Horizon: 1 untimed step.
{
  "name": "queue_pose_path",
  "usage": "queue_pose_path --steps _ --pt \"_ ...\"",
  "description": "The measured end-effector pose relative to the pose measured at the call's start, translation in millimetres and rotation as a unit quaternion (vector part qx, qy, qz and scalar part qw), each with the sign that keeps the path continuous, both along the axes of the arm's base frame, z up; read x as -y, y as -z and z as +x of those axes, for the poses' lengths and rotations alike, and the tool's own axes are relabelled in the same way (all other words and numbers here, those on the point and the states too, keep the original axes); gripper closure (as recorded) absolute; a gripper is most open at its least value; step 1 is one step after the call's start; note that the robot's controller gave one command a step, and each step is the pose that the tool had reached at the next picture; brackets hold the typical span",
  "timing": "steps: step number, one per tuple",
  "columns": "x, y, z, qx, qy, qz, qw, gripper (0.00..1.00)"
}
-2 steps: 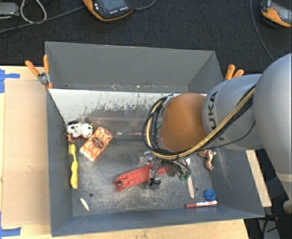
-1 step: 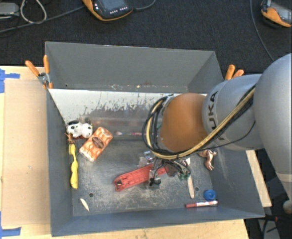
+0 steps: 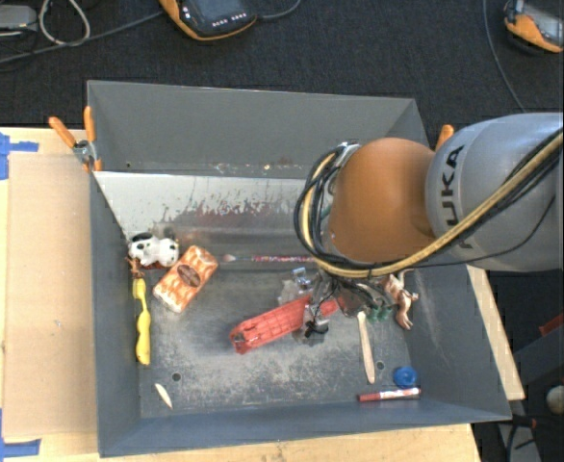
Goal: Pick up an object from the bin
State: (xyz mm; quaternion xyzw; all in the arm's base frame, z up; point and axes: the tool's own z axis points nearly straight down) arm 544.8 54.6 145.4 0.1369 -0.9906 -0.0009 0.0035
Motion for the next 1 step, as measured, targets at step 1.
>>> queue_pose_path --steps 1 --pt "12.4 -90.2 1.9 -0.0028 -0.018 0.0 0.9998 1.0"
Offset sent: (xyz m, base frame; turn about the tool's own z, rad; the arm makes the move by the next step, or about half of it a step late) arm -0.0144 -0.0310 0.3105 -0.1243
